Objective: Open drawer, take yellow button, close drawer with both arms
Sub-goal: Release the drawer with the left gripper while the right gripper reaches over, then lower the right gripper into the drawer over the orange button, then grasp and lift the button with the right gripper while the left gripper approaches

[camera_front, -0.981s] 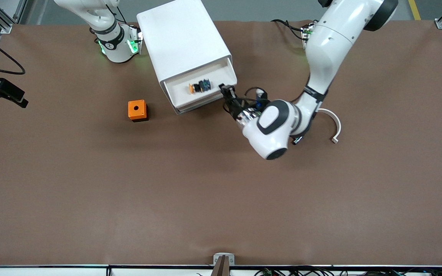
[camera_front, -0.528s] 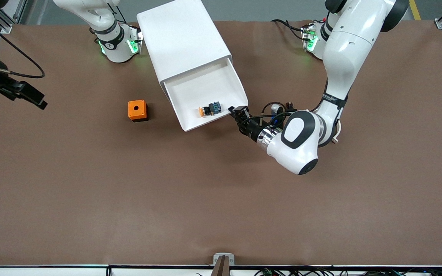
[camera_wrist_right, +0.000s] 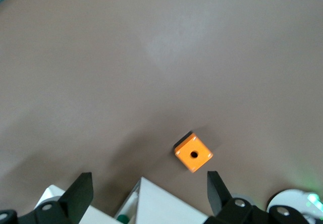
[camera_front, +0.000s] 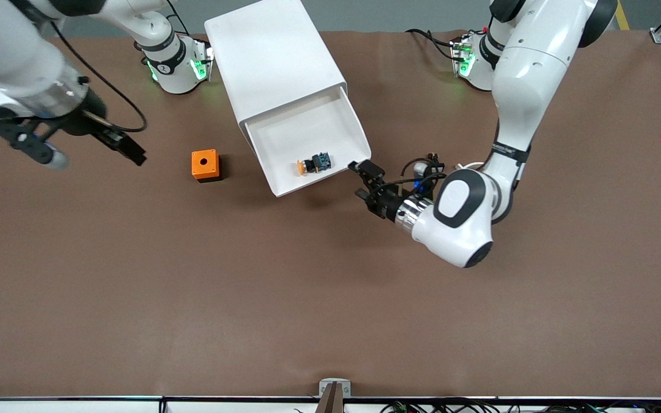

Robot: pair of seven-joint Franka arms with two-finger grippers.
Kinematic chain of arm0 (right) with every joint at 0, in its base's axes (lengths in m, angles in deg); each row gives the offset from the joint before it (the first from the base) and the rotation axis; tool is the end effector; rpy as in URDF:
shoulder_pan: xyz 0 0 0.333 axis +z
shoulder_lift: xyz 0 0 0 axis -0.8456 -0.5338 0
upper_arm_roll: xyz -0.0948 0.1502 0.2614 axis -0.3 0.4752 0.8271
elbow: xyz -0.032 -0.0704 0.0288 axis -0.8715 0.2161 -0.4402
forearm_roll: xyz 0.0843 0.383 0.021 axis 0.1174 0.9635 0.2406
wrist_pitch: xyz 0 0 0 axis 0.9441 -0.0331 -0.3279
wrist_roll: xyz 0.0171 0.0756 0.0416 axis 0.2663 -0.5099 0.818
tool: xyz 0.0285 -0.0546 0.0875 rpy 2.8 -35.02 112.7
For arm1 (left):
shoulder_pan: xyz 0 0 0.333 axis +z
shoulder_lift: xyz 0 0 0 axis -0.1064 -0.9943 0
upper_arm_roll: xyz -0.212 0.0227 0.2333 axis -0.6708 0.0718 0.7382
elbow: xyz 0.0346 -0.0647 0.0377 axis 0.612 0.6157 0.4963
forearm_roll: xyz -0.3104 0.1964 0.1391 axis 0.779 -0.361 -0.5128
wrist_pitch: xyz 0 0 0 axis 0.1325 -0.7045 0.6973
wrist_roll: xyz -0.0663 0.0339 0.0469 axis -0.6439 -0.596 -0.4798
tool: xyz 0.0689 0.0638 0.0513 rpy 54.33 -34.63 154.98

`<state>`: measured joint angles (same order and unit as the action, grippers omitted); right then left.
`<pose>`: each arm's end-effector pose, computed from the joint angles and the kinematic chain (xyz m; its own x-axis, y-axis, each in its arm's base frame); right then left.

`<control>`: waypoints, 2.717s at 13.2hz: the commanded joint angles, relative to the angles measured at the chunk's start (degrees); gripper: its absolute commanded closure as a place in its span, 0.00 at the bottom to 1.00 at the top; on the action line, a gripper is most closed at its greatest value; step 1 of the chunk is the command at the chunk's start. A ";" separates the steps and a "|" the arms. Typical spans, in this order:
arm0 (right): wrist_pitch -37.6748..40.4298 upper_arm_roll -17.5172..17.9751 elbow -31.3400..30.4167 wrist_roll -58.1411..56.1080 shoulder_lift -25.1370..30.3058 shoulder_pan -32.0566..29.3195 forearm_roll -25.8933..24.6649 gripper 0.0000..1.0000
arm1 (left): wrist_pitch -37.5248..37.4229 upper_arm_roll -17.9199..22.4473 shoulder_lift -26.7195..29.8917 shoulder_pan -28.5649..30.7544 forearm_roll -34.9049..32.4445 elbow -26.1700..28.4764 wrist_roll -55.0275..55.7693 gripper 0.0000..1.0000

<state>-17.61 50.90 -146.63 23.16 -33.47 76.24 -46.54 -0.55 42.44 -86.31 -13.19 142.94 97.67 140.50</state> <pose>0.5252 0.1693 0.5932 0.8075 -0.5894 -0.0231 -0.5888 -0.8078 0.0263 0.6026 -0.3534 0.2944 -0.6605 0.7417 -0.1167 0.4052 0.2213 -0.8871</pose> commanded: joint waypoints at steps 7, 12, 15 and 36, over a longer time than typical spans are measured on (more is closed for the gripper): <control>-8.00 -0.57 0.32 27.78 -6.60 9.52 8.26 0.00 | -1.09 6.13 2.21 6.12 -15.95 -3.12 -14.78 0.01; -15.30 -0.57 0.23 37.12 -11.27 16.73 8.35 0.00 | -1.00 11.07 3.45 6.03 -23.05 -3.12 -23.59 0.00; -18.11 -0.57 0.23 40.01 -13.73 19.19 8.35 0.00 | 0.14 11.25 3.37 6.20 -32.02 -3.12 -27.79 0.00; -26.74 -0.66 -0.03 47.94 -21.38 27.99 7.91 0.65 | 1.11 10.91 5.64 0.14 -40.13 -2.85 -37.04 0.00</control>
<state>-43.99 50.93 -147.04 70.27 -54.44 103.53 -38.95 0.36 54.49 -83.55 -12.68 104.42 93.98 104.44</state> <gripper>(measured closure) 0.419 0.000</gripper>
